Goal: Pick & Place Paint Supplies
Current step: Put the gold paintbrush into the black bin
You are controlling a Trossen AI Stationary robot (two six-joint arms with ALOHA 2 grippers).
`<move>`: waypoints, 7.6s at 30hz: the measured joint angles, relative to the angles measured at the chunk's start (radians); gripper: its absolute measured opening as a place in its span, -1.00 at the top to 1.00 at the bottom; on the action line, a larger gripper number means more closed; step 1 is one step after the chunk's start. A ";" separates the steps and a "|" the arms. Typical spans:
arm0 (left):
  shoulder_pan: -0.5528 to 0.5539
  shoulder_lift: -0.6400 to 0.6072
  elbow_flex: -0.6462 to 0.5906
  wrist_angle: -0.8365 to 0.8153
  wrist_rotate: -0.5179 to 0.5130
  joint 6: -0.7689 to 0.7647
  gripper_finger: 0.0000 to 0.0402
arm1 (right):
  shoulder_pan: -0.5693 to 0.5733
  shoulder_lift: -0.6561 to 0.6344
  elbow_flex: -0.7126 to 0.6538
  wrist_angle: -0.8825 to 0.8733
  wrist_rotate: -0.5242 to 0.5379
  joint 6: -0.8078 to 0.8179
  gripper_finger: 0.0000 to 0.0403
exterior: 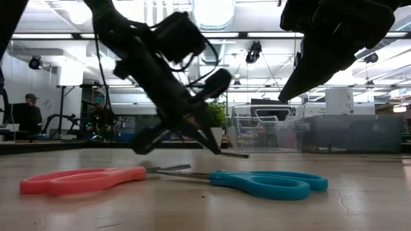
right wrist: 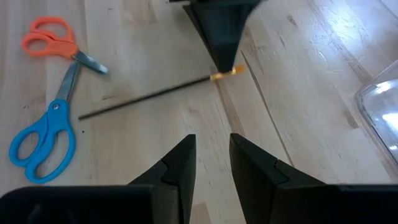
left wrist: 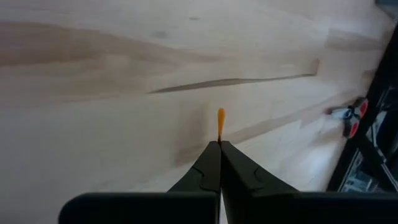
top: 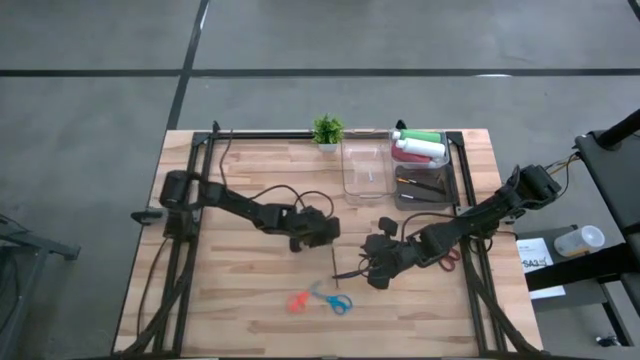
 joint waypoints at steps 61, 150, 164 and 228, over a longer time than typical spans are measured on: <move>0.057 -0.046 0.196 -0.381 0.052 0.265 0.36 | 0.000 0.000 0.000 -0.001 0.000 0.000 0.54; 0.006 -1.306 -0.683 0.054 -0.121 1.585 0.69 | 0.000 0.000 0.000 0.029 0.031 0.000 0.54; 0.006 -1.306 -0.683 0.053 -0.121 1.585 0.69 | 0.000 0.000 0.000 0.015 -0.052 0.012 0.54; 0.006 -1.306 -0.689 -0.094 -0.121 1.585 0.69 | -0.133 0.003 0.000 0.179 -0.249 0.181 0.54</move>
